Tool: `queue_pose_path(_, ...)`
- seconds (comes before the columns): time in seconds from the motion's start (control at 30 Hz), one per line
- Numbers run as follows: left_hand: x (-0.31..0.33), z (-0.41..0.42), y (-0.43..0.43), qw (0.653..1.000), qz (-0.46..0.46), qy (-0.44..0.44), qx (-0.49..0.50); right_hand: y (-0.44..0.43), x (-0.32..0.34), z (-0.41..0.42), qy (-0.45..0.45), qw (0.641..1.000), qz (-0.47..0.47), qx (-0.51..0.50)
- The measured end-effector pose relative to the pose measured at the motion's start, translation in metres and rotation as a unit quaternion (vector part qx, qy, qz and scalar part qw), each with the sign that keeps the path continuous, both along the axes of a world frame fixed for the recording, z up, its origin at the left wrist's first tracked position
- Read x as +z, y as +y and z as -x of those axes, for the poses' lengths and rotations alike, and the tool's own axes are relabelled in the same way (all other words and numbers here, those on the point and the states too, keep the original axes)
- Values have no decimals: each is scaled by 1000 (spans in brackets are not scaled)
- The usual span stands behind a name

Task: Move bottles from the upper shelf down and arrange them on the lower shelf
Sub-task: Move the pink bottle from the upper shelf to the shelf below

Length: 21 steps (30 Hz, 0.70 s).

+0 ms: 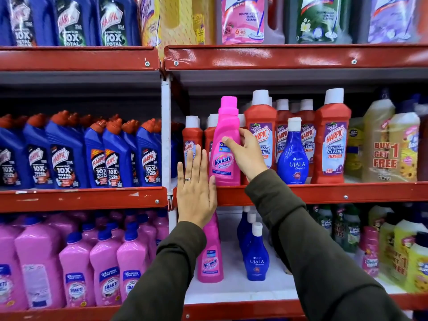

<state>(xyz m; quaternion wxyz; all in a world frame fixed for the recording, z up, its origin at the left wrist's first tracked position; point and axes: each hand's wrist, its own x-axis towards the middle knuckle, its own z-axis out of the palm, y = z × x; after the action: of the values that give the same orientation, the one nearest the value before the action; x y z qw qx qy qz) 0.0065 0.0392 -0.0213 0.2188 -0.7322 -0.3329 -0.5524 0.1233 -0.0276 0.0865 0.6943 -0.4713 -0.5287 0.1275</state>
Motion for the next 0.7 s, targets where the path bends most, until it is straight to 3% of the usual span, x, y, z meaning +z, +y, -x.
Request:
queue_pose_path(0.13,5,6,-11,999,-3,-11,-38,-7,9,4,25,999,-44,14)
queue_pose_path(0.33,-5,11,-37,996,3,-42,-83,-43,-3,7,35,996,-35,68)
queue_pose_path(0.57,-60,14,-66,988,17,-90,-126,-82,-59,2,69,992,-10,109)
queue_pose_path(0.7,-101,20,-64,991,54,-59,-111,-85,-108,-1,70,992,4,104)
